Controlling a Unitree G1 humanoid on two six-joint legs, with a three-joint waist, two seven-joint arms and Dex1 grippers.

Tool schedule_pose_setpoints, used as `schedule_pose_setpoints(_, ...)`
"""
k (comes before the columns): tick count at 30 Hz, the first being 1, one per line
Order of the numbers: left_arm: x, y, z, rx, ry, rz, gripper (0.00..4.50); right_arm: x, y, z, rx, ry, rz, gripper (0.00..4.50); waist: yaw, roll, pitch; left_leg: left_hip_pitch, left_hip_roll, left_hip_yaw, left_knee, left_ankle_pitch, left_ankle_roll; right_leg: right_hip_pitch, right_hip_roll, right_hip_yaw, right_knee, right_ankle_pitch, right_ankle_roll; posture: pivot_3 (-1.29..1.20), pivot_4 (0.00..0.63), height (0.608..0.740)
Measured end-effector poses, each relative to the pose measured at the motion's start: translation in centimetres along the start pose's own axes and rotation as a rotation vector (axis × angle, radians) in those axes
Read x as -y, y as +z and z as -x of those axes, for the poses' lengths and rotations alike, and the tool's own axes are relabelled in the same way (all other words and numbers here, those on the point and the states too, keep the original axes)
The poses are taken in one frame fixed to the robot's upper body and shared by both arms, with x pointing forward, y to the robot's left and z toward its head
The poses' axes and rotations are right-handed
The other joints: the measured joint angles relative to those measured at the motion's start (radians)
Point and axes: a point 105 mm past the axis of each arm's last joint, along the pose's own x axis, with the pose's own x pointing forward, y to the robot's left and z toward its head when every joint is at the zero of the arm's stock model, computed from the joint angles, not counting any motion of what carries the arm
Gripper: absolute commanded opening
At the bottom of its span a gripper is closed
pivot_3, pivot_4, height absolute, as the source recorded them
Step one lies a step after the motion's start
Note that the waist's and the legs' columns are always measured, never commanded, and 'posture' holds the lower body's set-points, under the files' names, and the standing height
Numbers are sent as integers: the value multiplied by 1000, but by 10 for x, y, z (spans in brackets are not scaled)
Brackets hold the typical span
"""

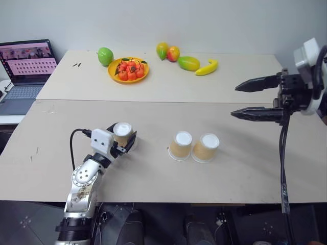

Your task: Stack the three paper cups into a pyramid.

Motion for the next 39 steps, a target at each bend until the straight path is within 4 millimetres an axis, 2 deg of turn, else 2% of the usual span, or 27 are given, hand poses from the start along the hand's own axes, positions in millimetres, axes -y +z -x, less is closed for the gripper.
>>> schedule_pose_setpoints(7, -1, 2, -2, 3, 1, 3, 2944, -3, 3, 1, -8, -16, 12, 4500, 0, 0, 0, 0, 0, 0, 0, 0, 0, 0, 0, 0, 0, 0, 0, 0, 150, 732)
schedule_pose_setpoints(9, -2, 11, -9, 20, -8, 2, 2944, -2, 3, 0, -8, -26, 14, 4500, 0, 0, 0, 0, 0, 0, 0, 0, 0, 0, 0, 0, 1, 0, 0, 0, 150, 732)
schedule_pose_setpoints(12, -1, 42, -28, 82, -62, 1, 2944, -4, 2, -2, -3, -26, 6, 4500, 6, 0, 0, -1, 0, -1, 1, 0, -1, 0, 0, -1, 1, 0, 1, 0, 150, 732)
schedule_pose_setpoints(14, 7, 72, -42, 134, -156, -18, 2944, -7, -1, -4, 0, -17, -10, 4500, 6, 0, 0, -2, -1, -1, 1, 0, -1, 0, 0, -1, 0, 0, 1, 0, 150, 732)
schedule_pose_setpoints(17, 28, 98, -60, 143, -342, 1, 2944, -10, -6, 0, 3, -30, -28, 4500, 9, 0, 0, -2, -1, -3, 1, 0, 0, 0, 0, -2, 0, 0, 2, 0, 150, 732)
schedule_pose_setpoints(19, 42, 122, -75, 150, -482, 30, 2944, -15, -13, 3, -2, -33, -58, 4500, 10, 0, 0, -3, -1, -3, 1, 0, 0, 0, 0, -3, 0, 0, 2, 0, 150, 732)
schedule_pose_setpoints(22, 64, 152, -82, 181, -655, 36, 2944, -19, -24, 5, -19, -57, -90, 4500, 2, 0, 0, -3, -2, -2, 1, 0, 0, 1, -1, -2, -1, 0, 3, 0, 150, 732)
schedule_pose_setpoints(28, 106, 151, -93, 89, -896, 157, 2944, -31, -34, 8, 0, -132, -135, 4500, -10, 0, 0, -2, -1, -3, 1, 0, 0, 0, 0, -2, 1, -1, 3, 0, 150, 732)
schedule_pose_setpoints(39, 133, 143, -93, 51, -1088, 172, 2944, -45, -40, 25, 3, -245, -164, 4500, -1, 0, 0, -2, -1, -3, 1, 0, 0, 1, 0, -2, 1, -1, 3, 0, 150, 732)
